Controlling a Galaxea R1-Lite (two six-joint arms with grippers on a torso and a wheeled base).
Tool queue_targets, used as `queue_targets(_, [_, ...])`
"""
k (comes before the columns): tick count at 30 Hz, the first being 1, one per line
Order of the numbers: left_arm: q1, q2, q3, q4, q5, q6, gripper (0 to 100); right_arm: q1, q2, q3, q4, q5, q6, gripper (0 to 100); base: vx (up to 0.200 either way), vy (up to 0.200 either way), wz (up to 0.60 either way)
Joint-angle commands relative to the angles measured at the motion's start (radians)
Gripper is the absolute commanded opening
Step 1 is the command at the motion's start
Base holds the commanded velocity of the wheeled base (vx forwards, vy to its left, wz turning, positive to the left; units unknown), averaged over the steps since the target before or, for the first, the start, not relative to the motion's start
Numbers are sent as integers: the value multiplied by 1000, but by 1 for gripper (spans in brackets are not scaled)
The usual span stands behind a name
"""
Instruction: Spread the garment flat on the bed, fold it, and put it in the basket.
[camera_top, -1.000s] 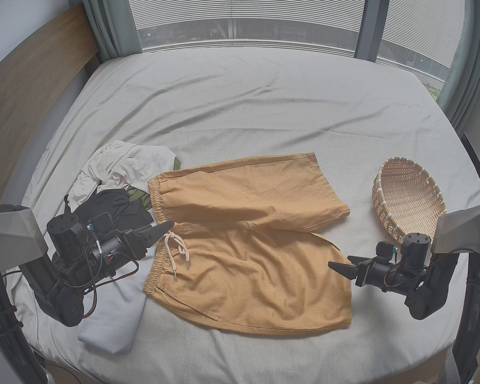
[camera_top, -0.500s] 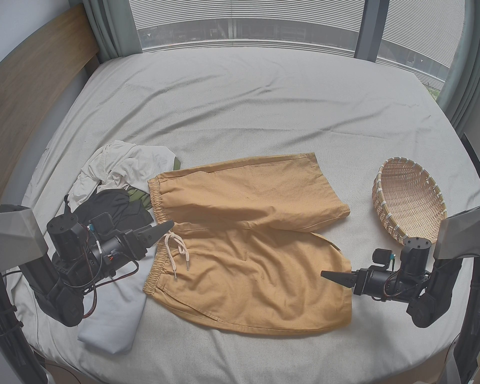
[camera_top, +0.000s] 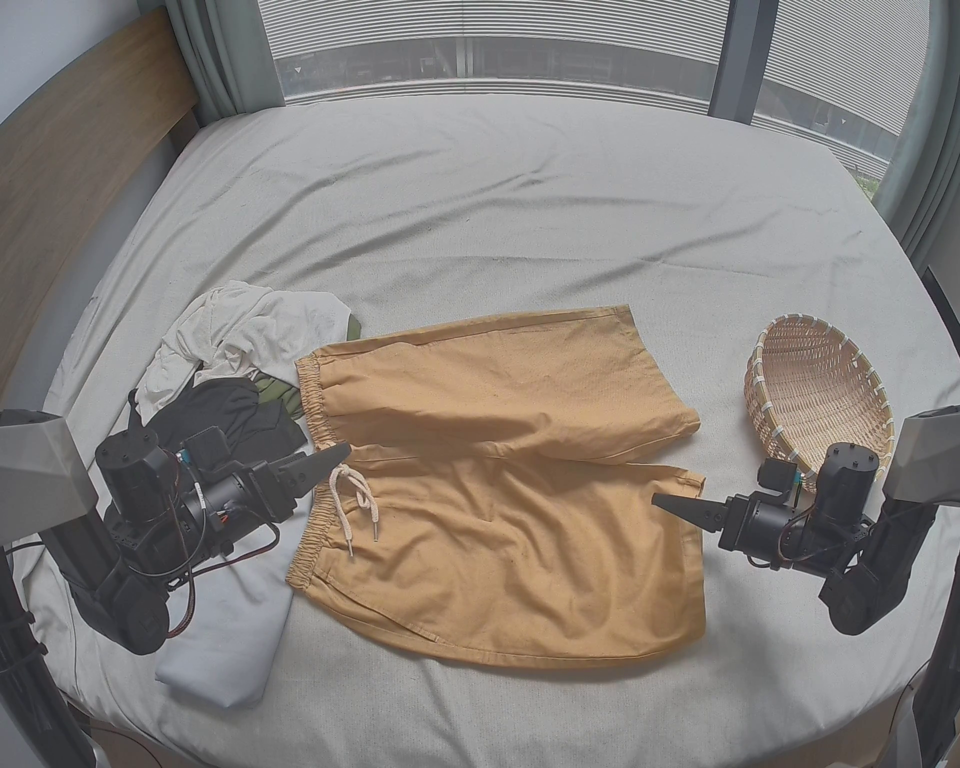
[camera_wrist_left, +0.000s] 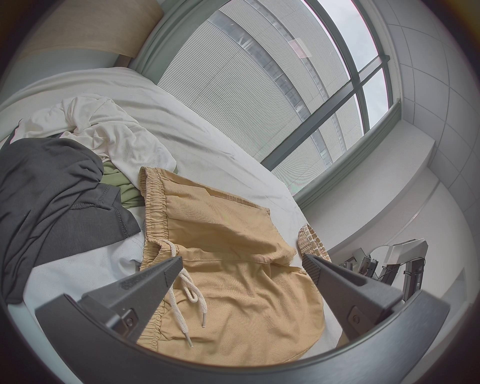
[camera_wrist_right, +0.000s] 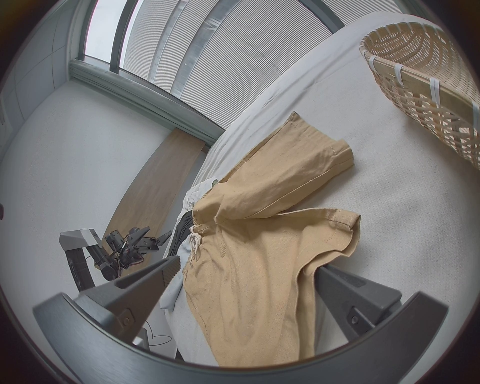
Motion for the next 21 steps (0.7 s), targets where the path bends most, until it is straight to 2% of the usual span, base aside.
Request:
queue_targets(1, [1, 1, 0, -4, 0, 0, 100, -22, 45, -14, -1, -2, -4, 100, 0, 0, 0])
queue_targets(15, [1, 1, 0, -4, 0, 0, 100, -105, 116, -54, 1, -2, -13, 100, 0, 0, 0])
queue_targets(21, [1, 1, 0, -4, 0, 0, 100, -125, 151, -95, -1, -4, -73, 100, 0, 0, 0])
